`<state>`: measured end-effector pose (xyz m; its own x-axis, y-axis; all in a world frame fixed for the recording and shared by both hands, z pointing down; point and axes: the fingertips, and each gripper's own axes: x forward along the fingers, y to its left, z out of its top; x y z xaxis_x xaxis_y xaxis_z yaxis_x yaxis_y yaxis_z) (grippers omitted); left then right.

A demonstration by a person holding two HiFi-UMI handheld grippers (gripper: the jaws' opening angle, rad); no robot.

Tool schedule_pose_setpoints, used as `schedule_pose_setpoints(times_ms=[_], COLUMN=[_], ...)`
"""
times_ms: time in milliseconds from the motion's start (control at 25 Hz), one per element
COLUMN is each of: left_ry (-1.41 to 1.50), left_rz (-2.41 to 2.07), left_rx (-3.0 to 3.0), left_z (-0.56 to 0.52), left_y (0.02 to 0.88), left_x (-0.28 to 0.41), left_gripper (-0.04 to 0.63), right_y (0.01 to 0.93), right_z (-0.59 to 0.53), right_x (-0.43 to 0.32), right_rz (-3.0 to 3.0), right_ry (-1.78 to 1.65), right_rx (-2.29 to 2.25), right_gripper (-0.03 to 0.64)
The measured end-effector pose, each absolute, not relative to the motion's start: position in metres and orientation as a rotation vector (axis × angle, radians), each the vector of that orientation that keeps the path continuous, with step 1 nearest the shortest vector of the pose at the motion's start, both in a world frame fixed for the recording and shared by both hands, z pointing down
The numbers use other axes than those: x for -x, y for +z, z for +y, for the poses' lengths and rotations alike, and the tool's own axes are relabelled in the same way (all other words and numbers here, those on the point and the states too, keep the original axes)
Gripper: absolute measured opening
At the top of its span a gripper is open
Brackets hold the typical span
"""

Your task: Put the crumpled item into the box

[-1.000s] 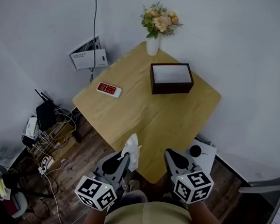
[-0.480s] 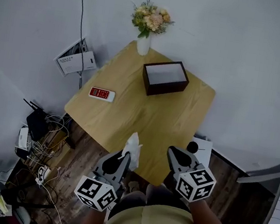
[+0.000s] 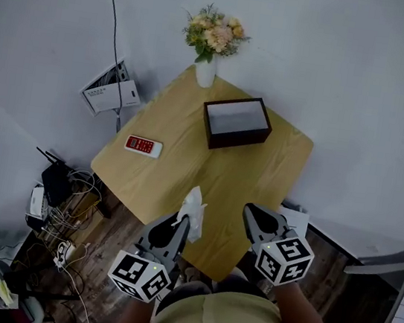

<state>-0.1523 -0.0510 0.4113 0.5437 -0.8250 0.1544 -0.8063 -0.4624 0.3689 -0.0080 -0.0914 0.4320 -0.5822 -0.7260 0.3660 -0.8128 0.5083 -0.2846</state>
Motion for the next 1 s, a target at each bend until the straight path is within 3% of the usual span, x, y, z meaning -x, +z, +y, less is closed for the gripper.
schedule_pose_setpoints(times_ms=[1000], left_ry=[-0.055], left_rz=[-1.435], left_rx=[-2.385], left_z=[-0.170], left_y=[0.400], left_x=[0.092], left_gripper=[0.058], right_y=[0.435], right_z=[-0.195], right_x=[-0.011], right_rz=[-2.654], right_ry=[0.654], right_rx=[-1.085], right_gripper=[0.031])
